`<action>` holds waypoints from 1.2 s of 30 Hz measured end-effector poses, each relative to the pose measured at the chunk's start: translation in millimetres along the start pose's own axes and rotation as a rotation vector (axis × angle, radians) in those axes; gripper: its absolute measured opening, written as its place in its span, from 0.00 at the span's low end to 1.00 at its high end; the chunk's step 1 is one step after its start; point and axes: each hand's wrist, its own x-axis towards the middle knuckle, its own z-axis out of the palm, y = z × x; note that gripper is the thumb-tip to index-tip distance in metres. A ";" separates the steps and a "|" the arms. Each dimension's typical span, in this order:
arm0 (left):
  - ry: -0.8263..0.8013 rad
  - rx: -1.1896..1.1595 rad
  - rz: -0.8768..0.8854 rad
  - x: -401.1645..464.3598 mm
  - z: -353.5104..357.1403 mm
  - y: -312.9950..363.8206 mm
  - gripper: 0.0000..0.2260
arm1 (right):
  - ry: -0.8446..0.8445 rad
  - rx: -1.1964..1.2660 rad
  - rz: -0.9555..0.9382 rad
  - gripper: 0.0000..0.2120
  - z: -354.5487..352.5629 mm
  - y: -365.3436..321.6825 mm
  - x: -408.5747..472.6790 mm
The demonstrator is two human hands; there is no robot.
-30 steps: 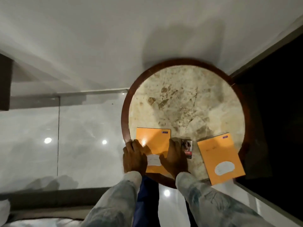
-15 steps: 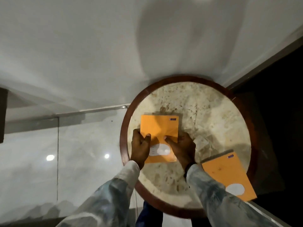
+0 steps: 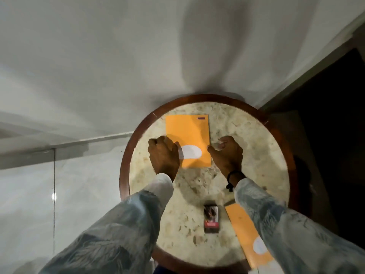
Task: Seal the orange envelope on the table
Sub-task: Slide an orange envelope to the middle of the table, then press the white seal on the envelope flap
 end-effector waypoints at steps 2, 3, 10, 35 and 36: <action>-0.085 -0.013 0.020 -47.3 6.7 -3.0 0.15 | -0.030 -0.070 -0.005 0.23 -32.1 21.5 -23.0; -0.157 0.005 0.009 -74.7 13.5 -3.9 0.14 | -0.051 -0.111 0.004 0.23 -50.5 34.6 -35.9; -0.500 0.019 -0.235 -252.9 90.0 6.3 0.13 | -0.111 -0.372 0.164 0.34 -151.2 154.2 -96.9; -0.029 -0.263 -0.084 -27.5 21.2 30.9 0.13 | -0.181 -0.056 -0.023 0.31 -37.9 14.9 -4.5; -0.041 -0.190 -0.083 -15.4 18.0 28.0 0.14 | -0.173 -0.084 -0.033 0.31 -28.1 7.4 -0.6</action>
